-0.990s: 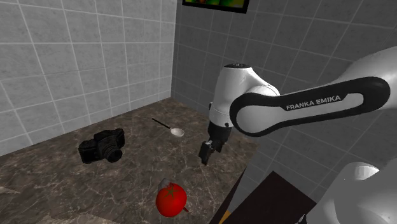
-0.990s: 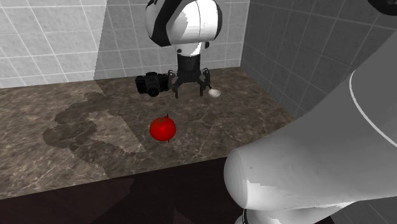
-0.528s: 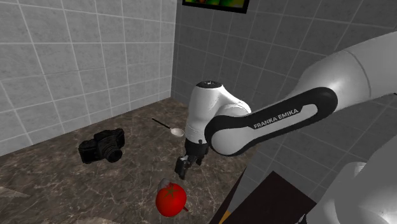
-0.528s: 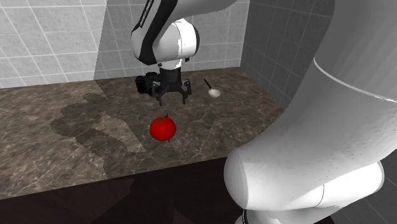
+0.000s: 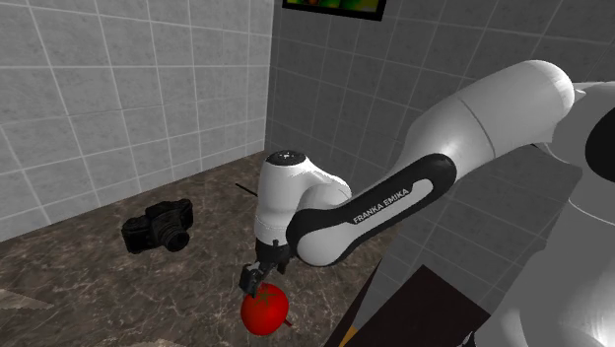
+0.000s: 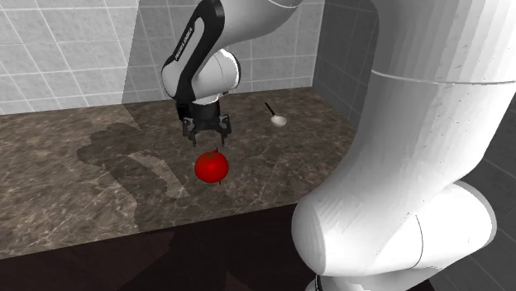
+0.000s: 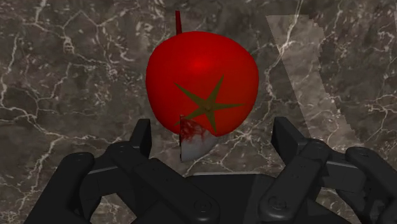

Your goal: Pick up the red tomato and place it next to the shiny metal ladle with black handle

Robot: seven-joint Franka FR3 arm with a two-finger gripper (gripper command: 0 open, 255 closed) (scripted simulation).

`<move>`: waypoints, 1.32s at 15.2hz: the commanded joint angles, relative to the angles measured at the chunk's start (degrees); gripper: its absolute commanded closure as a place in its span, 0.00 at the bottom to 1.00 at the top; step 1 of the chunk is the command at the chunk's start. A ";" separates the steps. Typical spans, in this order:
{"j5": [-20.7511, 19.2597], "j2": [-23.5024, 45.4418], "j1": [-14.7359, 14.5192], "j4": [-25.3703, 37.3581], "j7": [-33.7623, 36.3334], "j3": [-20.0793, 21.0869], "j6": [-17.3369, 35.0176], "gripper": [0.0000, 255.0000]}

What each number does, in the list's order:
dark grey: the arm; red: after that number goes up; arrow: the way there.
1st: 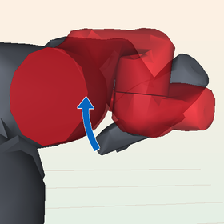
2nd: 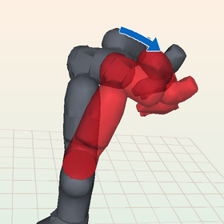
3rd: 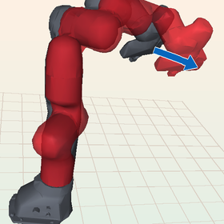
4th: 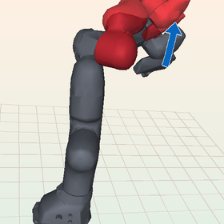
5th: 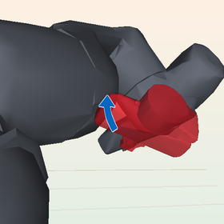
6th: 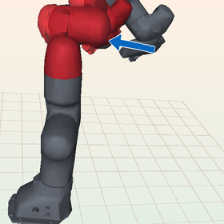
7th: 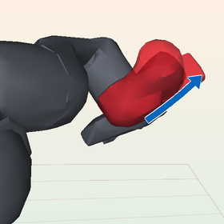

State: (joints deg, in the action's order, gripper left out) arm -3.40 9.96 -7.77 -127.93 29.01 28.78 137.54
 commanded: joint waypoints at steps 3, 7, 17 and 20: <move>-1.92 2.60 -0.62 -0.35 1.44 -0.56 2.66 0.00; -3.20 4.29 -1.07 -0.59 2.33 -1.07 4.39 0.00; -3.20 4.28 -1.08 -0.58 2.33 -1.07 4.37 1.00; -3.28 4.39 -1.10 -0.52 2.38 -1.10 4.41 1.00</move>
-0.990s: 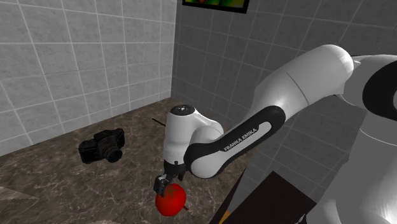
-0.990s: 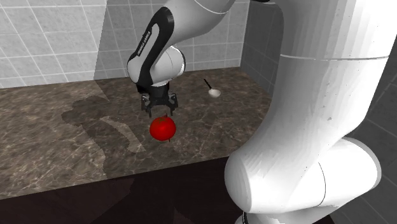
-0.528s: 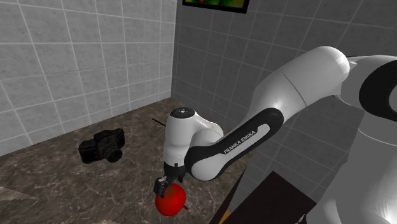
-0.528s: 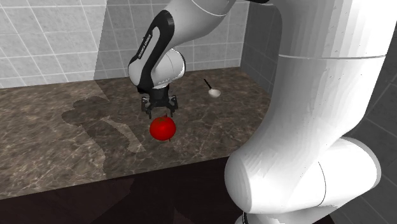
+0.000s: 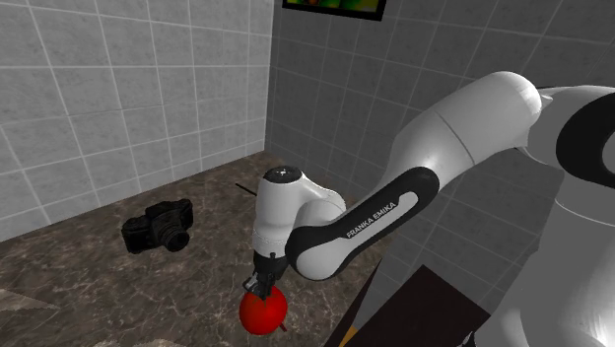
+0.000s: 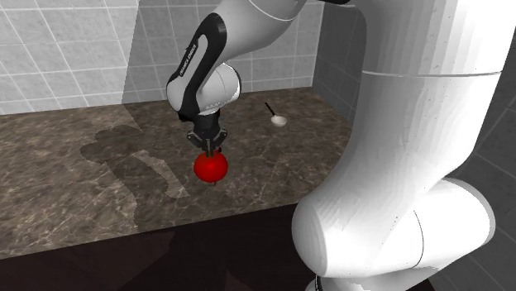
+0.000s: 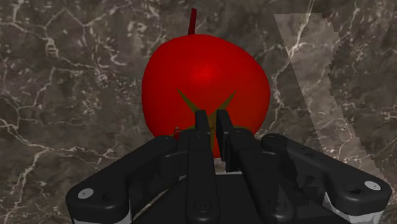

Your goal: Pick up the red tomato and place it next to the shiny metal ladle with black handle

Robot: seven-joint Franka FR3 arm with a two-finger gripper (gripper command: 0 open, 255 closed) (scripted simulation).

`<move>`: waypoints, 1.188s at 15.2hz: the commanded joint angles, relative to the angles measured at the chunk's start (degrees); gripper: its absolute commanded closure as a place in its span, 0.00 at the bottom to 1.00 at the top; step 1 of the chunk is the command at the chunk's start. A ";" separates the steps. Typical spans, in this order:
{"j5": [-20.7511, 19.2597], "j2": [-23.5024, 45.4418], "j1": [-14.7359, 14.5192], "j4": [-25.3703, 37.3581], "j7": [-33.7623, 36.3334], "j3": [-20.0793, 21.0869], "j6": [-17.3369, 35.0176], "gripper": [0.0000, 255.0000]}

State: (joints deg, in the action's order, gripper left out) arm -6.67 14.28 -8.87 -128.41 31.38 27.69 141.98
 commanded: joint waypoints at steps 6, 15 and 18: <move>1.51 -1.94 0.50 0.23 -0.97 0.63 -2.09 1.00; 5.32 -7.22 1.46 1.97 -3.42 1.75 -8.44 1.00; 6.37 -8.80 1.66 2.79 -4.09 1.93 -10.63 1.00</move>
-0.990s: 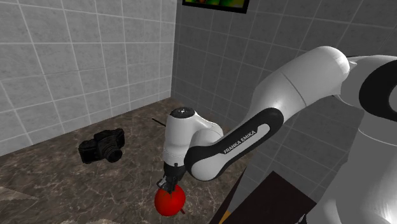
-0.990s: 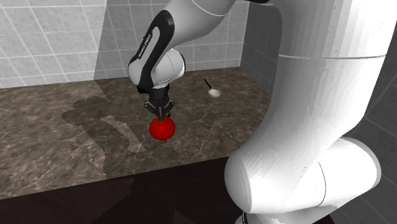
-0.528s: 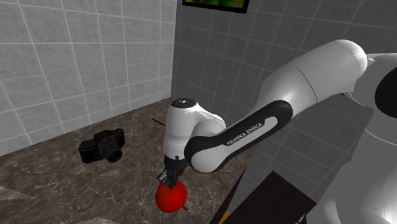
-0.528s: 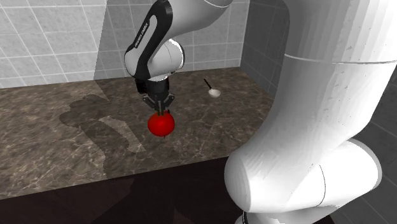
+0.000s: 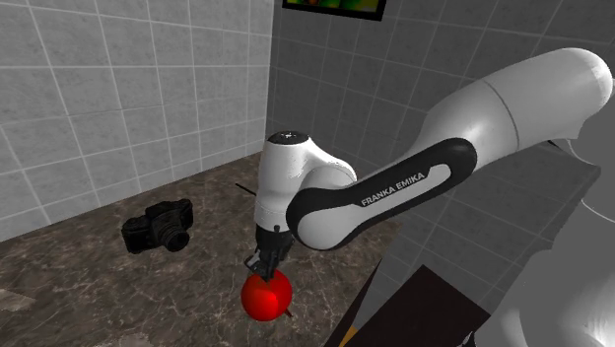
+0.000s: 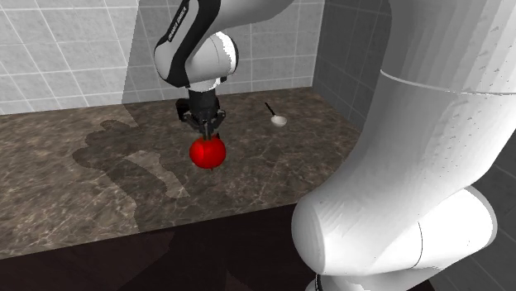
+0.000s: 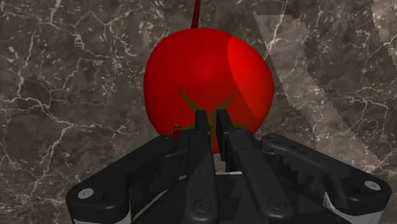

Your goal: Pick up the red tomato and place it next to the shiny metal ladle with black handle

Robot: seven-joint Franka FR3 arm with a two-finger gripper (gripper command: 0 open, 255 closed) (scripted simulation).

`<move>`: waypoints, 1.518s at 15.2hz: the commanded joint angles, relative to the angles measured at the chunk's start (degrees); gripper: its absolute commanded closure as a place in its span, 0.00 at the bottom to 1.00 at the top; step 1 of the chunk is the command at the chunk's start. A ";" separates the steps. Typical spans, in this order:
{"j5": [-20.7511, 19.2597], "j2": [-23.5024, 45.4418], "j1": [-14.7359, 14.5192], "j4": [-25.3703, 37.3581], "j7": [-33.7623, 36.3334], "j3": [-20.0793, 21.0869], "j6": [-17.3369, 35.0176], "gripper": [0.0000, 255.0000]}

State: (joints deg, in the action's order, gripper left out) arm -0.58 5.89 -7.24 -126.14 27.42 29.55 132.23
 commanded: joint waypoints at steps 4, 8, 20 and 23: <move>1.51 -2.34 0.23 1.78 -0.91 0.18 -3.83 1.00; 2.53 -4.08 0.38 3.25 -1.55 0.20 -6.81 1.00; 4.39 -7.68 1.33 7.86 -4.07 -0.77 -14.69 1.00; 4.34 -7.61 3.33 7.96 -8.20 -2.93 -14.94 1.00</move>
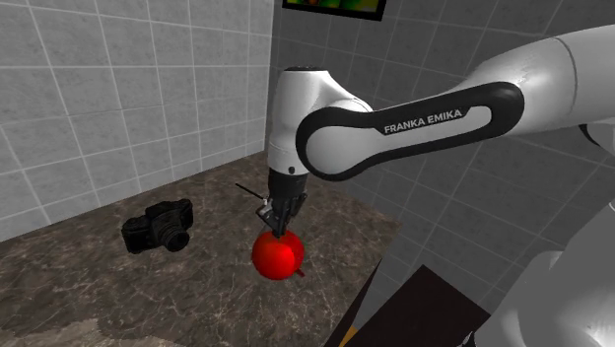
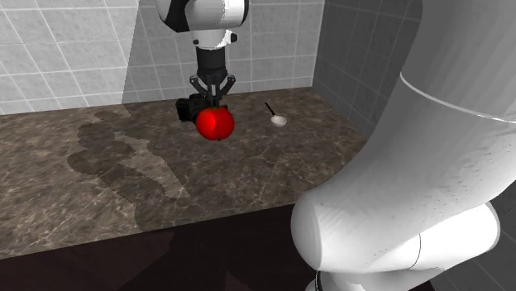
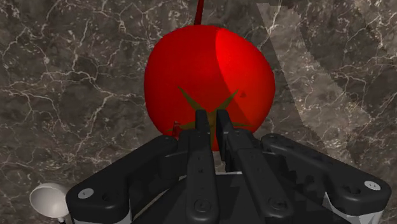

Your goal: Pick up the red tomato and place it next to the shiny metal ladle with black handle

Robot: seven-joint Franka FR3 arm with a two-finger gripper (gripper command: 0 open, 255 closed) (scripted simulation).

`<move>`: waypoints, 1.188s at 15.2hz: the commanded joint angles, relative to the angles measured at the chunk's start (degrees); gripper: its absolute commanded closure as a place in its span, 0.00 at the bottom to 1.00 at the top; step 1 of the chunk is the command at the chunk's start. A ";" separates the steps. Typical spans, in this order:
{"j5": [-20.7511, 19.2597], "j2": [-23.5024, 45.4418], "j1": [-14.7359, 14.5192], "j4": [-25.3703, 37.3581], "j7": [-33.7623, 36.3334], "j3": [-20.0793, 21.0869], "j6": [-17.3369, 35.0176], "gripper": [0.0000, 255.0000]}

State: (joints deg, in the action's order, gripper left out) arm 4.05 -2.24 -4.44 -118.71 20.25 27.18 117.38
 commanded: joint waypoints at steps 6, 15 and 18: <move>-1.09 2.22 4.46 2.50 -8.66 -4.65 -0.89 1.00; -3.08 8.24 10.03 9.93 -18.72 -9.98 -3.05 1.00; -3.76 11.09 11.73 13.67 -21.76 -11.52 -4.15 1.00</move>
State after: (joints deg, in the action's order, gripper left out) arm 0.67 7.48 6.75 -107.08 -0.48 16.19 113.95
